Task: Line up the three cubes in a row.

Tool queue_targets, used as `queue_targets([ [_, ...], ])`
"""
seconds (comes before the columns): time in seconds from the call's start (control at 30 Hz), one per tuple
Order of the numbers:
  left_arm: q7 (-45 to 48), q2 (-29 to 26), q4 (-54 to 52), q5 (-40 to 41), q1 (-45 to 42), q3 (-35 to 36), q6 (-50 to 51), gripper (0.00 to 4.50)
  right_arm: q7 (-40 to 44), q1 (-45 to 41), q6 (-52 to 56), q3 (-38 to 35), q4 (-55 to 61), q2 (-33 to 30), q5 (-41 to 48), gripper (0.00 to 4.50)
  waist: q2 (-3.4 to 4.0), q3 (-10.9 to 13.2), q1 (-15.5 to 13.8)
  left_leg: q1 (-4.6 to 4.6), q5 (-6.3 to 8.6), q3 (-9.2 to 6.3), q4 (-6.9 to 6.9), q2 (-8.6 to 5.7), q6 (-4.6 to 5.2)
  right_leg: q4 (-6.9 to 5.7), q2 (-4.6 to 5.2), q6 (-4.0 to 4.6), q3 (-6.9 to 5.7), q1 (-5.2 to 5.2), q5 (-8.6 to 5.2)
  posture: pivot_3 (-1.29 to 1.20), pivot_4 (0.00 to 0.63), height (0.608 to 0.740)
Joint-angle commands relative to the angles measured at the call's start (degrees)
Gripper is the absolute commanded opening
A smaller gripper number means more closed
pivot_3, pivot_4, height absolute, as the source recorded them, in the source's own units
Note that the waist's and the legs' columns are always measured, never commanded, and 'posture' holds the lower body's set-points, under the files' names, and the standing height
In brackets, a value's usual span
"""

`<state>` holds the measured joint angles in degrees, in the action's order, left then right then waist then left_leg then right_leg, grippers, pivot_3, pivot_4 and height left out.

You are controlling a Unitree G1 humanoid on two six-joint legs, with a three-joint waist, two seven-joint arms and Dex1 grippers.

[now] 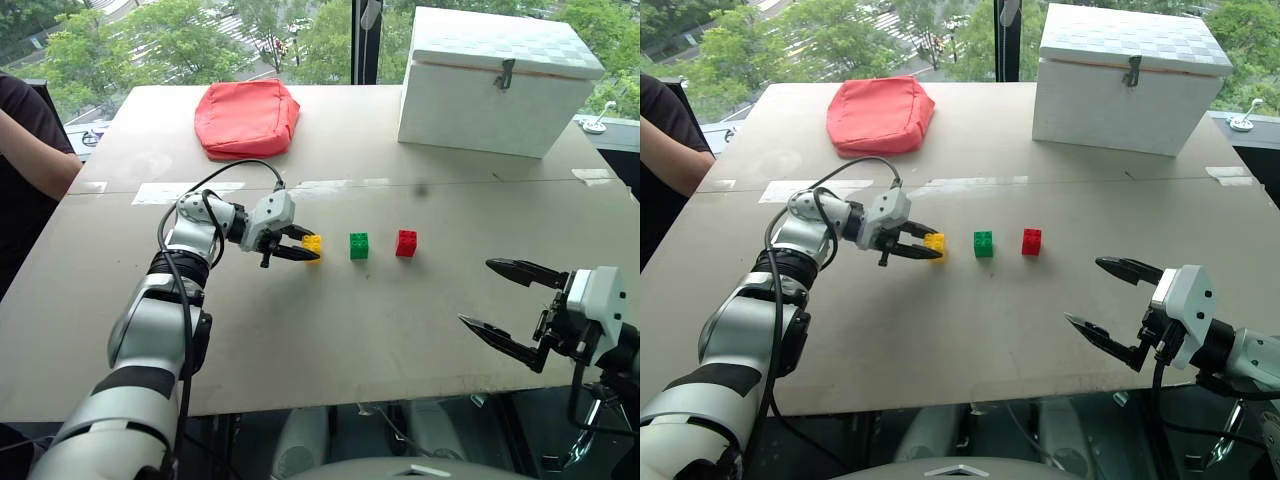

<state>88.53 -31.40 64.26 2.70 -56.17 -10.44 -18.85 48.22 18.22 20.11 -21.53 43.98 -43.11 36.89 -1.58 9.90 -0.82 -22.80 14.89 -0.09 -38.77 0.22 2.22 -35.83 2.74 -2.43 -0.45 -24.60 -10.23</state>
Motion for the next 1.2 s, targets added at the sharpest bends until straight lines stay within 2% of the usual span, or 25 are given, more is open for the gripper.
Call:
queue_targets([
  [0.03, -1.5, 0.0, 0.5, -0.7, -1.6, 1.5, -1.4, 2.71, -0.7, -0.7, 0.9, -2.7, 1.6, -1.1, 1.6, 4.50, 0.00, 0.0, 0.0, 0.00, 0.00, 0.00, 0.00, 0.00, 0.00, 0.00, 0.00, 0.00, 0.00, 0.00, 0.00, 0.00, 0.150, 0.740],
  [0.13, -2.1, 0.2, 0.3, -0.3, -1.3, 2.7, -0.6, 4.13, -0.9, -1.0, 1.5, -2.6, 1.6, -1.4, 1.7, 4.50, 0.00, 0.0, 0.0, 0.02, 0.00, -0.01, -0.02, 0.00, 0.00, -0.01, 0.00, -0.02, 0.00, 0.00, -0.01, 0.00, 0.150, 0.740],
  [0.17, -2.1, 0.2, 0.1, -0.2, -1.1, 2.9, -0.4, 4.46, -0.9, -1.0, 1.5, -2.5, 1.6, -1.4, 1.7, 4.50, 0.00, 0.0, 0.0, 0.02, 0.00, -0.01, -0.02, 0.00, 0.00, -0.01, 0.00, -0.02, 0.00, 0.00, -0.01, 0.00, 0.150, 0.740],
  [0.27, -2.7, -1.4, -4.5, 2.5, 0.7, 5.7, 3.0, 4.46, -1.0, -1.1, 2.0, -2.6, 1.4, -1.5, 1.8, 4.50, 0.00, 0.0, 0.0, 0.01, 0.00, -0.01, -0.02, 0.00, 0.00, -0.01, 0.00, -0.01, -0.01, 0.00, -0.01, 0.00, 0.150, 0.740],
  [0.33, -3.1, -3.0, -12.4, 5.8, 4.1, 8.3, 9.1, 4.46, -1.2, -1.2, 2.1, -2.8, 0.8, -1.3, 1.7, 4.50, 0.00, 0.0, 0.3, 0.01, 0.00, -0.05, -0.02, 0.02, 0.00, -0.01, 0.00, -0.01, 0.00, 0.00, 0.00, 0.00, 0.150, 0.740],
  [0.4, -6.2, -5.2, -25.2, 8.9, 10.3, 11.2, 16.9, 4.46, -1.3, -1.4, 1.4, -2.8, -0.3, -0.9, 1.0, 4.50, 0.02, 0.0, 0.6, 0.06, 0.00, -0.13, -0.02, 0.08, 0.00, -0.03, 0.00, 0.06, 0.06, -0.01, 0.04, 0.00, 0.150, 0.740],
  [0.5, -15.5, -8.1, -50.8, 15.4, 23.8, 18.2, 33.1, 4.46, -2.3, -2.6, 0.6, -1.9, -2.5, 0.1, -0.4, 4.50, 0.04, 0.0, 1.4, 0.09, 0.00, -0.15, 0.00, 0.15, 0.00, -0.03, 0.01, 0.12, 0.08, -0.01, 0.08, 0.00, 0.150, 0.740],
  [0.6, -27.4, -7.3, -76.4, 24.3, 40.6, 27.3, 49.3, 4.46, -2.5, -3.9, 1.2, -0.5, -5.3, 0.2, -1.7, 4.50, 0.07, 0.0, 1.5, 0.09, 0.01, -0.13, 0.02, 0.20, -0.01, 0.00, 0.34, 0.17, 0.13, -0.04, 0.11, 0.00, 0.150, 0.740],
  [0.73, -37.1, -3.5, -92.9, 30.8, 53.4, 32.1, 57.9, 4.46, -0.6, -3.2, 0.4, -1.0, -9.5, -0.5, -3.1, 4.50, 0.14, 0.0, 0.0, 0.14, 0.00, -0.33, 0.01, 0.14, -0.02, -0.01, 0.38, 0.20, 0.05, 0.07, -0.15, 0.00, 0.150, 0.740],
  [0.83, -41.7, -1.0, -100.8, 33.2, 63.6, 35.5, 60.1, 4.46, 1.4, -0.5, -0.4, -3.1, -12.3, -1.1, -4.3, 4.50, 0.20, -0.1, -0.2, 0.33, -0.01, -0.30, 0.02, 0.10, -0.04, 0.01, 0.24, 0.19, -0.12, 0.25, -0.19, 0.00, 0.150, 0.740],
  [0.97, -41.5, -0.8, -103.3, 34.3, 74.9, 41.2, 58.4, 4.46, 4.2, 3.2, -1.4, -6.2, -14.3, -1.8, -5.1, 4.50, 0.23, -0.1, 0.0, 0.30, 0.00, -0.20, 0.03, 0.11, -0.03, 0.04, 0.16, 0.20, -0.05, 0.20, -0.20, 0.00, 0.150, 0.740],
  [1.2, -39.7, -2.4, -101.3, 34.6, 81.3, 43.1, 54.9, 4.46, 6.7, 3.0, -2.8, -7.1, -17.9, -2.6, -6.3, 4.50, 0.22, -0.1, 0.0, 0.44, 0.02, -0.14, 0.04, 0.12, -0.05, 0.02, 0.15, 0.21, 0.01, 0.23, -0.21, 0.00, 0.150, 0.740],
])
